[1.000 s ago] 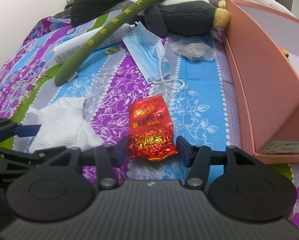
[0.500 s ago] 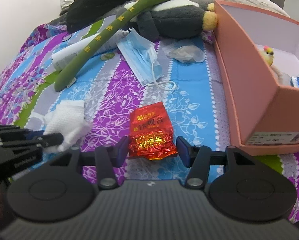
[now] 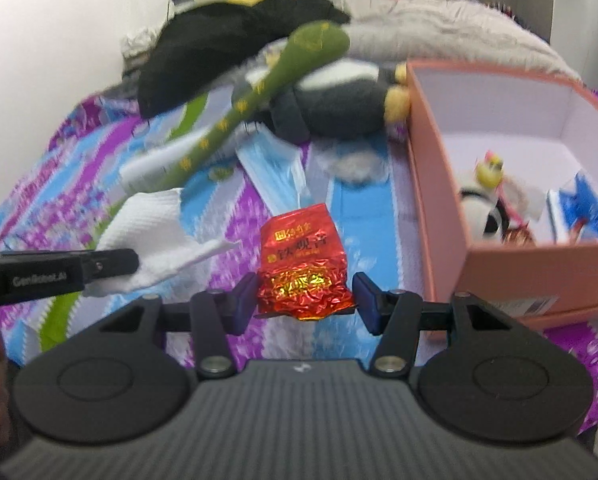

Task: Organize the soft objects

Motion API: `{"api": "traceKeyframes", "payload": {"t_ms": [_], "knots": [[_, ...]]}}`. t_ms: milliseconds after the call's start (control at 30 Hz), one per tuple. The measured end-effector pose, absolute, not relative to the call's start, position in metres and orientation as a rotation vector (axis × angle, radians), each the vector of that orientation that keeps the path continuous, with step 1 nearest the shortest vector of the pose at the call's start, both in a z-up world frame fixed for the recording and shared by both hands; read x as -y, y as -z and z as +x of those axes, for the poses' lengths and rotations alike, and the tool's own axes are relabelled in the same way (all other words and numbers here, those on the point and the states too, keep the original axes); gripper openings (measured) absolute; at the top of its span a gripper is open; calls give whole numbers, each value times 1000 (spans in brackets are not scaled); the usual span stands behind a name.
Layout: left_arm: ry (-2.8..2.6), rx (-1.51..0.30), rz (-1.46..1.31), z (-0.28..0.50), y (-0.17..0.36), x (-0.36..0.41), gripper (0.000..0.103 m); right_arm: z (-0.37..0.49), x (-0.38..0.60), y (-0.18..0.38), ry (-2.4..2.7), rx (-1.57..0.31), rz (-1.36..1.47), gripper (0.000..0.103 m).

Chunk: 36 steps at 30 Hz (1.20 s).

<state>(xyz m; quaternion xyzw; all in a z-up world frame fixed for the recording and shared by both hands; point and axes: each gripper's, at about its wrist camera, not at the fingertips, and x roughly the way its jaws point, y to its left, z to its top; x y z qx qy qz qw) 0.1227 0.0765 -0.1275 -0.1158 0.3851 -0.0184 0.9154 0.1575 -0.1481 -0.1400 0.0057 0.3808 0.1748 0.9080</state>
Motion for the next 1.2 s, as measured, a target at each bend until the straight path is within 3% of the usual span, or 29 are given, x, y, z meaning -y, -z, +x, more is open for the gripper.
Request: {"api": "traceKeyframes", "payload": {"t_ms": [433,733,967,1200], "knots": [[161,-614,-195,163,2,-16,10,165,191,26,-326,-560,87,55],[264,-554,-190,212,-51,46,10,191,238,-33,-273,-412,108,55],[356,-611,-154,267,-39,107,10,227,289,-34,-168,-420,129,55],[431,-742,-98,321,7,160,10,268,338,12,-43,-573,182,55]]}}
